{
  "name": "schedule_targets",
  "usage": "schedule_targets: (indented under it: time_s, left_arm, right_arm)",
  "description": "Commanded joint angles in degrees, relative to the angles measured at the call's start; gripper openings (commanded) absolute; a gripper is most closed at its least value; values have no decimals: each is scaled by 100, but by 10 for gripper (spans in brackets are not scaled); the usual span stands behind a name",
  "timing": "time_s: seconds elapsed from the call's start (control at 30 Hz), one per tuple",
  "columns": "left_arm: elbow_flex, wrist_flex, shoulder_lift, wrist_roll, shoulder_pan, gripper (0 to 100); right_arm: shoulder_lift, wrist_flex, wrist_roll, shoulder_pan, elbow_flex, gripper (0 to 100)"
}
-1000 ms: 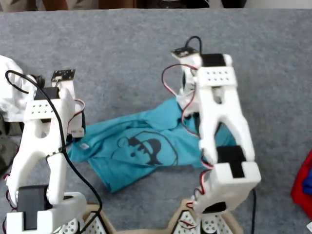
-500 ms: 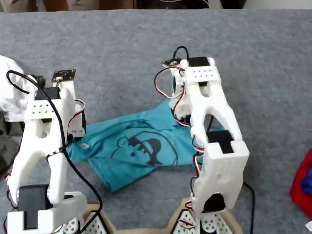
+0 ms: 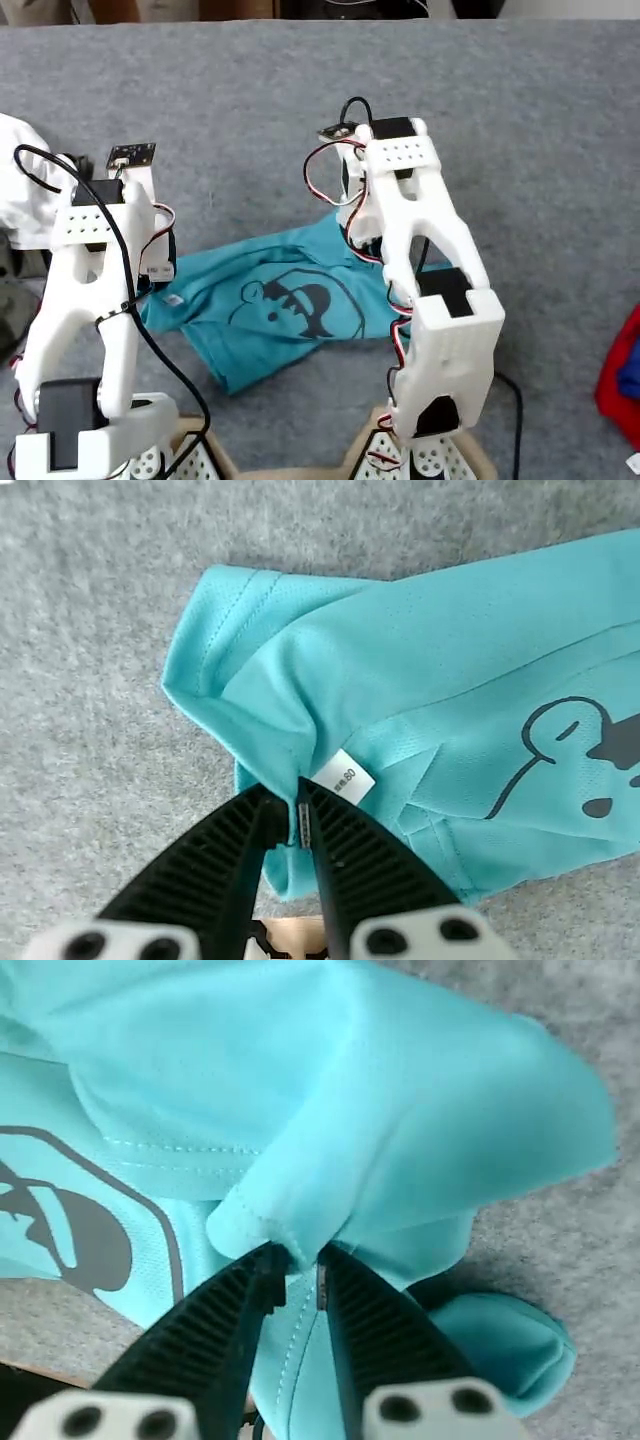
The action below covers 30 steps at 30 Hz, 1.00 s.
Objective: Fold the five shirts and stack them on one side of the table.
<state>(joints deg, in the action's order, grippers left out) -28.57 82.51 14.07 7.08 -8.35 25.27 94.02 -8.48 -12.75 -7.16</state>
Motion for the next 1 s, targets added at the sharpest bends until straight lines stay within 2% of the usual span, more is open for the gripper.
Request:
schedule_targets:
  time_s: [0.0, 0.23, 0.37, 0.6, 0.83, 0.97]
  left_arm:
    - [35, 0, 22, 53, -18, 19]
    - [53, 0, 22, 53, -18, 19]
    - [62, 0, 22, 53, -18, 19]
    - [62, 0, 22, 53, -18, 19]
    - [62, 0, 22, 44, -18, 19]
    - [105, -9, 22, 53, -18, 19]
  right_arm:
    - [101, 26, -18, -13, -48, 69]
    - [365, 26, -9, -13, -75, 65]
    - [286, -62, 308, -4, -84, 27]
    - [-549, -79, 712, 13, -286, 23]
    - [-1191, 290, 747, 189, -901, 6]
    - [-1420, 413, 1275, 391, -1525, 5]
